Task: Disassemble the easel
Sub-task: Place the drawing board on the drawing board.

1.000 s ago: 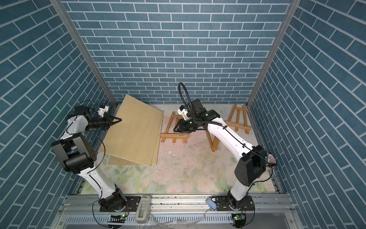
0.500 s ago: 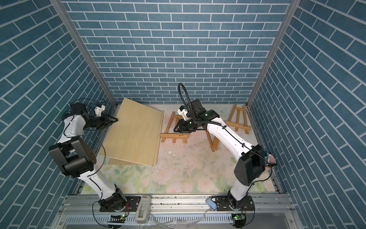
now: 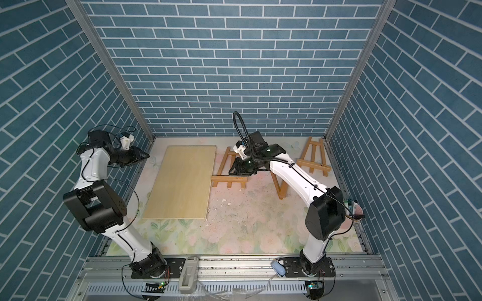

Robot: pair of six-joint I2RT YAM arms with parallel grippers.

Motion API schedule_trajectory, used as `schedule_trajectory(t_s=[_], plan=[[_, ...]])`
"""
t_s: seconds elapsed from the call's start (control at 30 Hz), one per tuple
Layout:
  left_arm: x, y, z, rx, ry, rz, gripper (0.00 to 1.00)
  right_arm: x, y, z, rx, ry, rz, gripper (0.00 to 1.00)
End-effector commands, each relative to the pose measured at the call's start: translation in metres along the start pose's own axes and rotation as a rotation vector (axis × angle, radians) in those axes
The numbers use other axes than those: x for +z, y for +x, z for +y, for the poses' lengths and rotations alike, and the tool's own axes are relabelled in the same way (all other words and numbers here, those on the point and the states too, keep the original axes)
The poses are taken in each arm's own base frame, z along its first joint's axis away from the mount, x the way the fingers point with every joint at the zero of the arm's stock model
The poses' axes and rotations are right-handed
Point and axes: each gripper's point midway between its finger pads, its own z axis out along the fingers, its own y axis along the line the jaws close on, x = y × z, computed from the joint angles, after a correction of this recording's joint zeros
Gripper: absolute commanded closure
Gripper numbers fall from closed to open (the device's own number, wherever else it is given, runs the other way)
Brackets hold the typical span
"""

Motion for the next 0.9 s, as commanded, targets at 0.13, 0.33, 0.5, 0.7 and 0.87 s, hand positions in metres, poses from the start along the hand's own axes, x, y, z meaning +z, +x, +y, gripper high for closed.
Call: schedule_trajectory(t_s=[0.13,0.33,0.5,0.7,0.87], plan=[[-0.054,-0.003,-0.025,0.005,-0.082,-0.093,0.65,0.003,0.008,-0.017,-0.070,0.155,0.040,0.78],[-0.110,0.030,-0.066,-0.046,-0.104,-0.186,0.66,0.020,0.027,-0.019,-0.194,0.235,0.121,0.81],[-0.141,0.080,-0.106,-0.052,-0.137,-0.153,0.66,0.037,0.045,-0.014,-0.267,0.259,0.201,0.87],[-0.189,0.119,-0.150,-0.104,-0.101,-0.239,0.67,0.063,0.079,0.007,-0.430,0.214,0.304,0.90],[-0.248,0.126,-0.191,-0.114,-0.023,-0.362,0.67,0.096,0.119,0.031,-0.567,0.105,0.394,0.88]])
